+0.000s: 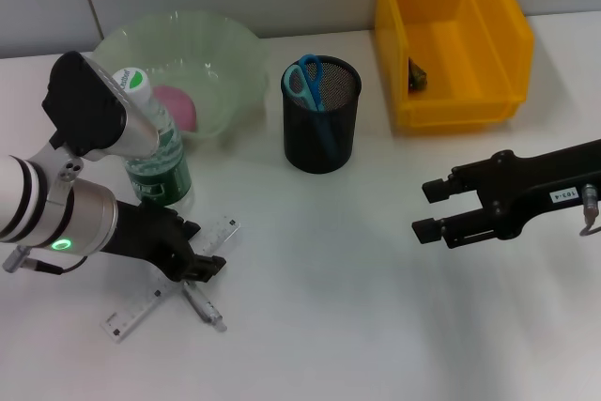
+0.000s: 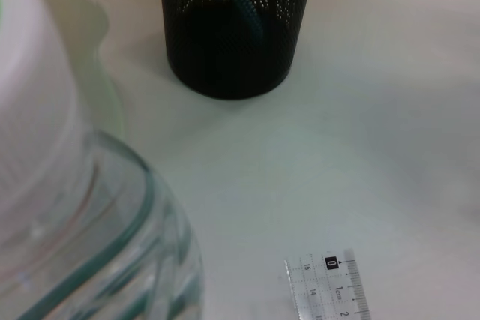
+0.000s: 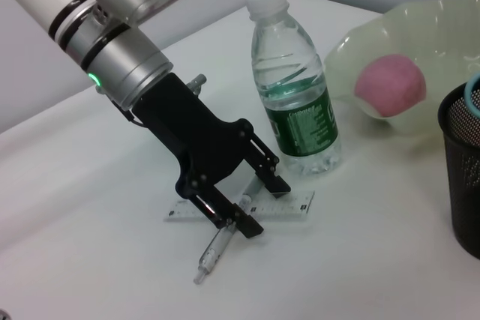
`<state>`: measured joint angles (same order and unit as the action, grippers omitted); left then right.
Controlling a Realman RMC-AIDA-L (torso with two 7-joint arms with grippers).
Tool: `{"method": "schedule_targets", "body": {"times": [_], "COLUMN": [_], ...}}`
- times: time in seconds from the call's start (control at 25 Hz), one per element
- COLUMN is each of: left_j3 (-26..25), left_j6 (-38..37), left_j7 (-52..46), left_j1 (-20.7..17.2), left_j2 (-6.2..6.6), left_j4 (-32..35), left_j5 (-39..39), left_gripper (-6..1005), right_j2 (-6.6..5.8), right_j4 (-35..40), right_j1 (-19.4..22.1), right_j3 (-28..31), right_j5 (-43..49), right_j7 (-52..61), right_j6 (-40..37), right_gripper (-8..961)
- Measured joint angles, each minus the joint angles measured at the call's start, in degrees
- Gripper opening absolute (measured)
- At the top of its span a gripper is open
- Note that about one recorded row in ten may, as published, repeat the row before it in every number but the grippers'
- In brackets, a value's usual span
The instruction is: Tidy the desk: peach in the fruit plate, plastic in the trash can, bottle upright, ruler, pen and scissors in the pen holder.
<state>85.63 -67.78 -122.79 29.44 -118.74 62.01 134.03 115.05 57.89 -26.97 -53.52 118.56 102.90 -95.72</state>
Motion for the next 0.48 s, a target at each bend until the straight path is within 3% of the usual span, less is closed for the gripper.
{"method": "schedule_targets", "body": {"times": [0.08,0.48], "left_j3": [0.0,0.9], "left_j6": [0.2,1.6], "left_j7": [0.0,-0.1], "left_j1": [0.0,-0.2], "left_j2": [0.01,0.0], "left_j4": [0.0,-0.1], "left_j5": [0.0,0.6], "left_gripper": [612,498], "right_j2": [0.0,0.0], "right_j4": [0.0,0.0], "right_j1": [-0.1,-0.1], "right_j3": [0.0,0.0], "right_j5": [0.0,0.0], "right_j7": [0.1,0.7], "right_j6": [-0.1,-0.4], "right_gripper": [693,693]}}
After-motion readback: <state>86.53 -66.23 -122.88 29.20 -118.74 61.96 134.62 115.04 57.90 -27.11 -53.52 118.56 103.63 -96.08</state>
